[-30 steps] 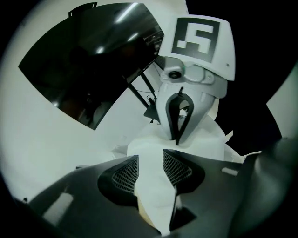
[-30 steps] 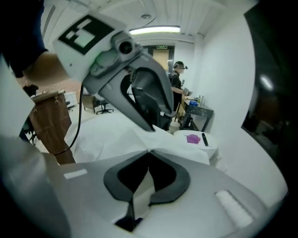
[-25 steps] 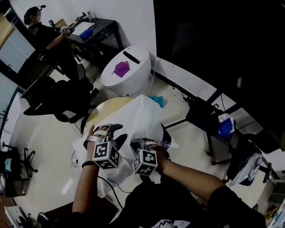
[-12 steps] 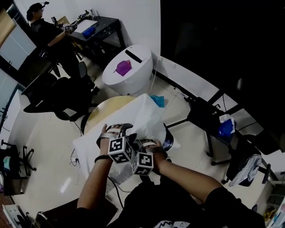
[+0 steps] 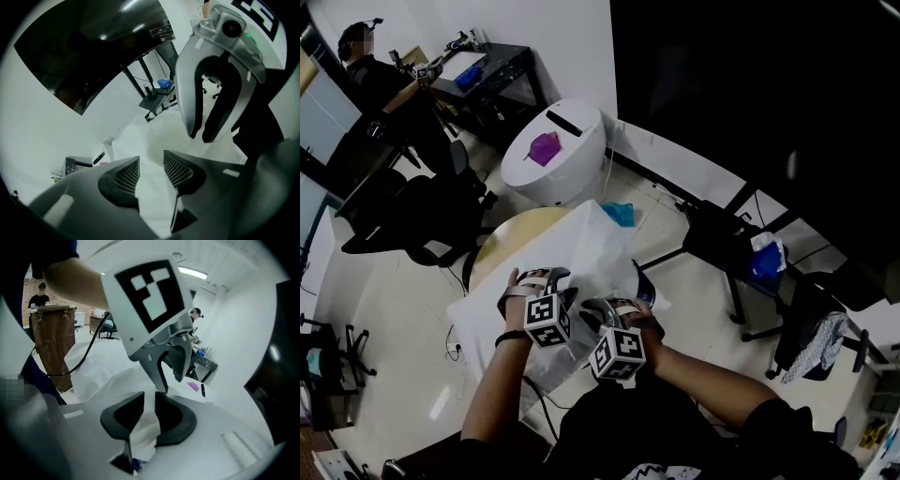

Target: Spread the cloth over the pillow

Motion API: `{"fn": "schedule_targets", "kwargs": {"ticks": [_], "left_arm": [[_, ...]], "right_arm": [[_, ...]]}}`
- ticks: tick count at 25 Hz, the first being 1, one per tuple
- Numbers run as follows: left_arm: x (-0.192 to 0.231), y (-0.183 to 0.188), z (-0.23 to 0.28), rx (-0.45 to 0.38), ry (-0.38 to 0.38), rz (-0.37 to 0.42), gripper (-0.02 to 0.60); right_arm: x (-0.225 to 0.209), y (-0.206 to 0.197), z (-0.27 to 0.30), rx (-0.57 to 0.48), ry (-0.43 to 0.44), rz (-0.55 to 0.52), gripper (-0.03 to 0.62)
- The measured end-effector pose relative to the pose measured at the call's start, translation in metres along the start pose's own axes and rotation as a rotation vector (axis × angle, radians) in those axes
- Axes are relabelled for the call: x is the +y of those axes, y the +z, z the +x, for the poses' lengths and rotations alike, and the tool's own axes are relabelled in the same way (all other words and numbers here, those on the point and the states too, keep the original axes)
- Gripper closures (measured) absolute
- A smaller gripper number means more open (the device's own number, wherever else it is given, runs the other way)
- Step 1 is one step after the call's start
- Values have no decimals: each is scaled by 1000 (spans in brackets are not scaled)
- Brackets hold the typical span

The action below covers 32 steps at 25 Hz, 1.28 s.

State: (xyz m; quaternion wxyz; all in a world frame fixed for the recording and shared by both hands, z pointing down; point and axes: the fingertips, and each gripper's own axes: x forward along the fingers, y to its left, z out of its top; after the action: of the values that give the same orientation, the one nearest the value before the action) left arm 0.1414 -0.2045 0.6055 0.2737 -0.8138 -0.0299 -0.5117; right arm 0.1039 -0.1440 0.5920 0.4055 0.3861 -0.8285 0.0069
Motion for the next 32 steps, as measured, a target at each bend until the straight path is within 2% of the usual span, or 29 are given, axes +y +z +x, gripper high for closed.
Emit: {"fn": "schedule_targets", "kwargs": {"ticks": [5, 9, 12, 16, 19, 22, 26, 32], "left_arm": [[-6, -2, 4, 9, -11, 6, 431], [-8, -7, 4, 11, -16, 0, 431], [-9, -7, 4, 11, -13, -4, 431], [-11, -5, 4, 12, -15, -3, 431], [-12, -4, 4, 14, -15, 3, 431], [-14, -3, 4, 15, -17, 5, 431], [-15, -3, 3, 17, -24, 8, 431], [-21, 1, 5, 11, -34, 9, 431]], "right_arm": [[-16, -20, -36, -40, -33, 114, 507], [-35, -53, -48, -21, -52, 230, 499], [-48, -70, -47, -11, -37, 301, 485], [-55, -72, -40, -19, -3, 324, 479], [-53, -63, -33, -36, 23, 277, 467], [-49, -59, -23, -35, 54, 141, 465], [-41, -59, -12, -5, 164, -68, 465], [-42, -52, -6, -1, 334, -173, 465]]}}
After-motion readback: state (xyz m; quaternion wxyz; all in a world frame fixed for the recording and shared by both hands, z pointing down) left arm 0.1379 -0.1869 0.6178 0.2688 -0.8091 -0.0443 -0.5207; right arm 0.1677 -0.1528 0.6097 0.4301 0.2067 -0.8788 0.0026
